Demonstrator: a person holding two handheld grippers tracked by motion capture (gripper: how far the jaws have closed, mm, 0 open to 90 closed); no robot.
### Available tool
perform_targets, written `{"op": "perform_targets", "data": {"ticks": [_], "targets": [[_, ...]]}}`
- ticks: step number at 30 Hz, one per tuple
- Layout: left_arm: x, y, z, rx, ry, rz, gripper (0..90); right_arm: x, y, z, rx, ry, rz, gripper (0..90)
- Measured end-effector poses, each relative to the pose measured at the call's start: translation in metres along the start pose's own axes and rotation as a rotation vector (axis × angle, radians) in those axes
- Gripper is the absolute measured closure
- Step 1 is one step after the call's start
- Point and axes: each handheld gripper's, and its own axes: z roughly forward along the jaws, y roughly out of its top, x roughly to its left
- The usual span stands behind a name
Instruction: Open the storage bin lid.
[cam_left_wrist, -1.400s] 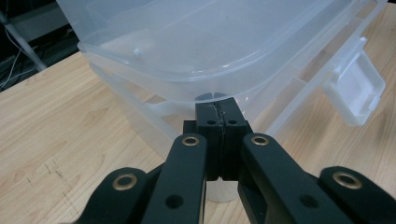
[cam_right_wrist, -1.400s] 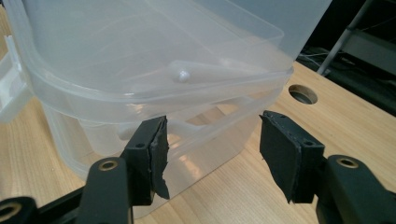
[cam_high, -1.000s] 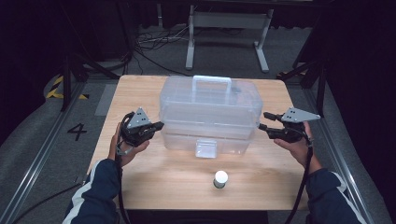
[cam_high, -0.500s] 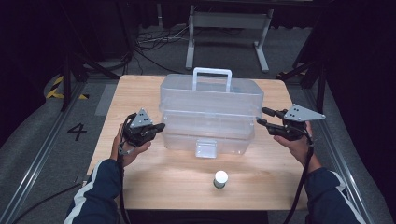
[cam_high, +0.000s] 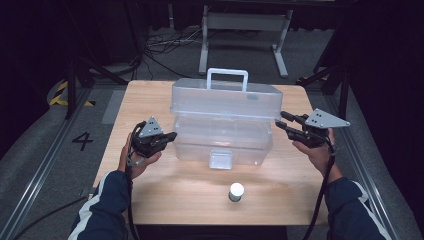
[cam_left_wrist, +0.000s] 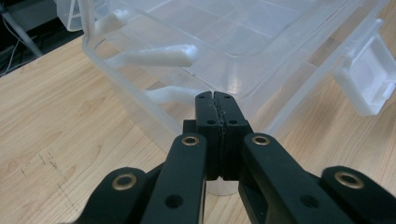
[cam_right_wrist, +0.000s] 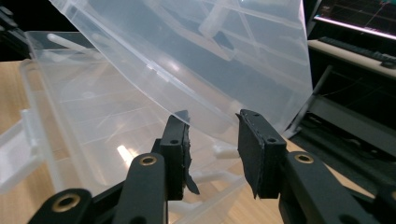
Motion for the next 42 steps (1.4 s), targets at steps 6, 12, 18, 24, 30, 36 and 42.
{"op": "perform_targets", "data": {"ticks": [6, 12, 18, 24, 30, 36, 42], "targets": [[0.001, -0.001, 0.0, -0.011, -0.005, -0.009, 88.9, 0.0, 0.003, 0.003, -0.013, -0.012, 0.006, 64.7], [0.0, -0.001, 0.0, -0.013, 0.0, -0.004, 88.3, 0.002, 0.006, 0.005, -0.022, -0.058, 0.003, 66.8], [0.0, 0.0, 0.0, -0.011, 0.0, 0.001, 87.7, -0.001, 0.009, 0.007, -0.036, -0.074, 0.012, 67.8], [0.001, 0.0, 0.0, -0.011, -0.001, 0.005, 86.6, 0.0, 0.011, 0.009, -0.032, -0.105, -0.015, 69.5], [0.001, 0.0, -0.001, -0.013, 0.004, 0.001, 82.2, -0.002, 0.015, 0.01, -0.032, -0.118, -0.013, 70.4], [0.0, 0.002, -0.005, -0.031, -0.015, 0.011, 72.8, -0.006, 0.018, 0.013, -0.041, -0.126, 0.006, 71.0], [-0.006, 0.004, -0.006, -0.046, -0.068, 0.044, 63.6, -0.008, 0.02, 0.015, -0.039, -0.135, 0.006, 71.7]]}}
